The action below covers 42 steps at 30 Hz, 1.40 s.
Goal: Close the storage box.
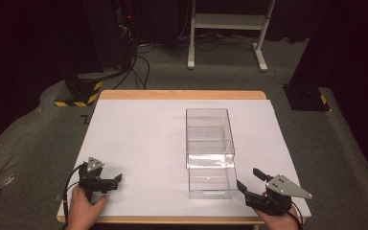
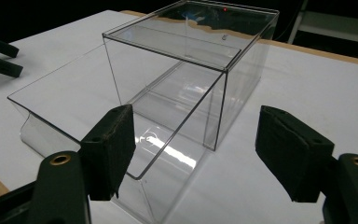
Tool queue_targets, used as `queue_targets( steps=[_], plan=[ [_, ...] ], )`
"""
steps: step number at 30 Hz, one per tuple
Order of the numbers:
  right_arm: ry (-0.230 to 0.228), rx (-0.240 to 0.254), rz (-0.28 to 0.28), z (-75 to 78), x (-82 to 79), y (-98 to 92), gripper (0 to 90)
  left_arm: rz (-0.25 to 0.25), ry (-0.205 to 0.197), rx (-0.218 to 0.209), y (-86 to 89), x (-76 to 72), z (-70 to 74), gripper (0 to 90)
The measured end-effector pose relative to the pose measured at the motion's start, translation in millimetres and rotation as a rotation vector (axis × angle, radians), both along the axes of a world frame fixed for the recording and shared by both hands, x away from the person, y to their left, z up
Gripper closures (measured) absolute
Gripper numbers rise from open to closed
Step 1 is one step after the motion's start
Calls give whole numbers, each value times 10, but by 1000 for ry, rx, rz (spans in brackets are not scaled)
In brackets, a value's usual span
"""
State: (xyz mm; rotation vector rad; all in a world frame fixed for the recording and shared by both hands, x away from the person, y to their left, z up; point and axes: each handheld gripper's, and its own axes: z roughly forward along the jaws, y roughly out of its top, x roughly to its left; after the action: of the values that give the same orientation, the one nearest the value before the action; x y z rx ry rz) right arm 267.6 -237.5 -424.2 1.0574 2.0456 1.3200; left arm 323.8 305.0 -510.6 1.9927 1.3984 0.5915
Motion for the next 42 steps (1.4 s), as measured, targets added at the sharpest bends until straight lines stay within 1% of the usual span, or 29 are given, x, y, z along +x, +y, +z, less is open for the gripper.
queue_targets(
  steps=[2, 8, 11, 14, 17, 20, 26, 31, 42],
  plan=[
    [7, 8, 10, -13, -13, 10, 289, 0, 0, 0, 0, 0, 0, 6],
    [15, -2, 29, -44, -30, 48, 293, 0, 1, 0, 0, 0, 0, 6],
    [28, -10, 45, -86, -61, 70, 297, 0, 1, 0, 0, 0, 0, 6],
    [46, -29, 66, -167, -111, 112, 295, 0, 1, 0, 0, 0, 0, 6],
    [51, -41, 72, -199, -125, 132, 295, 0, 0, 0, 0, 0, 0, 6],
    [65, -48, 73, -245, -99, 152, 295, 0, 1, 0, 0, 0, 1, 6],
    [80, -62, 73, -306, -67, 175, 297, 0, 1, 0, 0, 0, 0, 6],
    [81, -64, 73, -320, -55, 191, 300, 0, 1, 0, 0, 0, 1, 6],
    [84, -72, 90, -341, -35, 239, 305, 0, 1, 0, 0, 0, 1, 6]
  ],
)
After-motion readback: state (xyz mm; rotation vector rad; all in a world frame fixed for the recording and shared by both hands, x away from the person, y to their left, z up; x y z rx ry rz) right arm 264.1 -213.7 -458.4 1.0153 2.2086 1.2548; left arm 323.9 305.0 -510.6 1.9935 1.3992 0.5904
